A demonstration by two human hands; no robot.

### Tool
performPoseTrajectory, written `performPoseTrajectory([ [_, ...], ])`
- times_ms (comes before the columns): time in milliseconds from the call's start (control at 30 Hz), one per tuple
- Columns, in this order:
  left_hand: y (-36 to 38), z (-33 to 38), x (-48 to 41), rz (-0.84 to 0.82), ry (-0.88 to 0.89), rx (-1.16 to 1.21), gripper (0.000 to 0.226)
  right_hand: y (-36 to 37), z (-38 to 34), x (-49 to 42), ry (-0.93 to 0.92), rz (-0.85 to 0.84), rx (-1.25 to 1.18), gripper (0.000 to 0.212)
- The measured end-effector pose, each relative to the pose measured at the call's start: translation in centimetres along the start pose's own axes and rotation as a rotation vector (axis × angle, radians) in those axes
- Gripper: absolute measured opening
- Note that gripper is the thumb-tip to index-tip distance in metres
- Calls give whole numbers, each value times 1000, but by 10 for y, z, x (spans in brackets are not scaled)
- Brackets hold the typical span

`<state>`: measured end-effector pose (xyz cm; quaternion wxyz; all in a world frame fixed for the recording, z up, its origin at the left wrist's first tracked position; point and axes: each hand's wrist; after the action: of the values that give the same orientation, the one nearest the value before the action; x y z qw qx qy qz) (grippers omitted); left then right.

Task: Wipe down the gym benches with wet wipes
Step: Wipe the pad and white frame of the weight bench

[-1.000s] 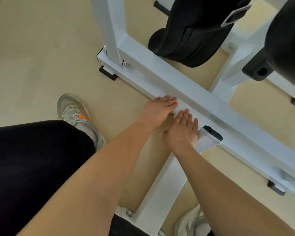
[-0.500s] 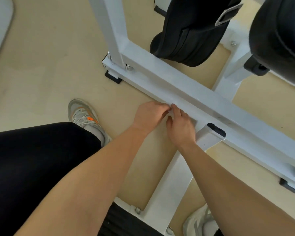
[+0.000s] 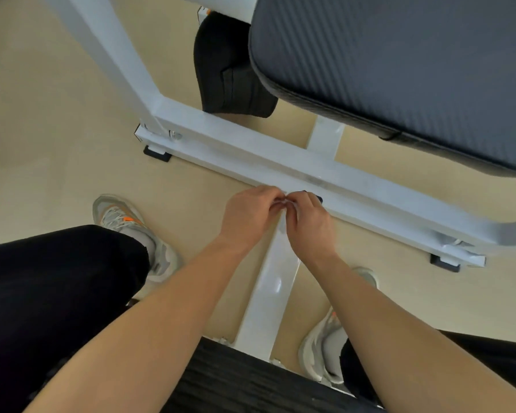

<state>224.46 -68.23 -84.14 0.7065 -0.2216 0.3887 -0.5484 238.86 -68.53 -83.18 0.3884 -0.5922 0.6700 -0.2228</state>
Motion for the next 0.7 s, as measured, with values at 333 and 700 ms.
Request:
performPoseTrajectory([
  [333,78,93,45,-170,59,111,23,-62,102,35,161,60,282,9],
  [700,144,110,48,-503,-2,-198,75,-32,152,5,295,-158,176,41],
])
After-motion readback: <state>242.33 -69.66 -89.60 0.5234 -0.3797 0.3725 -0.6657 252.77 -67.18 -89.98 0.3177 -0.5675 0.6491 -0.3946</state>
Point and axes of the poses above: each hand's wrist, its own x-axis away from the middle knuckle, its own y-axis out of the palm, z = x × y, and after that the axes turned 14 degrees about z, right-handed
